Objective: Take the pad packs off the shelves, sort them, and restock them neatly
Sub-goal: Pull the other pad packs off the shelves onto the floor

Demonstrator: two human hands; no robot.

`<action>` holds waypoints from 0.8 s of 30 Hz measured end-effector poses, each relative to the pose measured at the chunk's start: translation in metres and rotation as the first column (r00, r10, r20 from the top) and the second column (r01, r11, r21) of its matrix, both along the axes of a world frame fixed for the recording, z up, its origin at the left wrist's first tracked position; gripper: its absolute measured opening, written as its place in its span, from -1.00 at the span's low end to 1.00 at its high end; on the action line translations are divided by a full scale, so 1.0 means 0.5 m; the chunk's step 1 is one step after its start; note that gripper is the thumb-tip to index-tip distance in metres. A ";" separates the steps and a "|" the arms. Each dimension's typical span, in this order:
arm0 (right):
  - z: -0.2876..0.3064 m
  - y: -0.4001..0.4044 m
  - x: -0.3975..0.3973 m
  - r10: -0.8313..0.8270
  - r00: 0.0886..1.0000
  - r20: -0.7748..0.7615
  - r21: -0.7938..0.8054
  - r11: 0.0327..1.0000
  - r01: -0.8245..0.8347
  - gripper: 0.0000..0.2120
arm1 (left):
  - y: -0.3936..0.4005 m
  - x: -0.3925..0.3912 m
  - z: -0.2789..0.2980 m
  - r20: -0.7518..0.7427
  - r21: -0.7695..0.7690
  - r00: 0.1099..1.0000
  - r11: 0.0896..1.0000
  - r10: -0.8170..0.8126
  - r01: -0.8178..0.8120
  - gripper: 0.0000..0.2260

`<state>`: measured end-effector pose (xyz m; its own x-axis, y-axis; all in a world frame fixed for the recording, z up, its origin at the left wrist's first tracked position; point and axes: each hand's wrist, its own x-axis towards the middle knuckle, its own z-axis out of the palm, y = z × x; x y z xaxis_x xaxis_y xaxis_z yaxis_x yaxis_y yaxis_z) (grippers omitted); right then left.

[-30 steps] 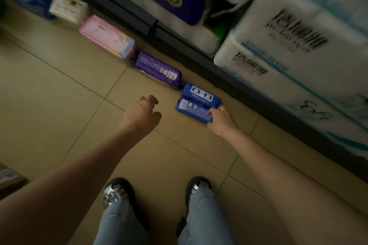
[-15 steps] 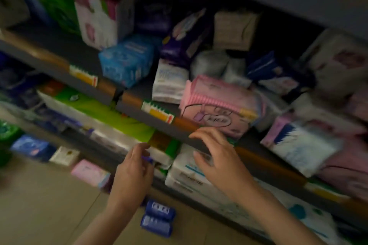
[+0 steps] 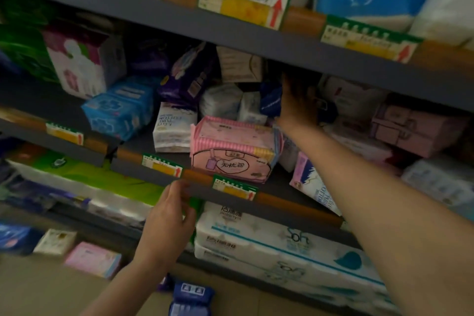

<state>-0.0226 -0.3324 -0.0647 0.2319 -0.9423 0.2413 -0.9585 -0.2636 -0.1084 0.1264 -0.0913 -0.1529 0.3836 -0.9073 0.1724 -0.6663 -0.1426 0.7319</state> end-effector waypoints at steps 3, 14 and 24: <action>-0.022 0.051 -0.024 0.014 0.994 -0.109 -0.091 0.996 -0.024 -0.31 | 0.003 -0.018 -0.004 -0.018 -0.001 0.999 0.999 -0.042 0.042 -0.69; -0.048 0.393 -0.100 0.621 0.763 0.178 -0.301 0.773 -0.559 -0.36 | -0.017 -0.064 0.102 0.478 -0.261 0.863 0.910 -0.167 0.321 -0.29; -0.014 0.278 -0.172 0.342 0.906 0.251 0.242 0.884 -0.401 -0.28 | 0.037 -0.059 0.027 0.260 0.270 0.947 0.956 -0.189 0.117 -0.37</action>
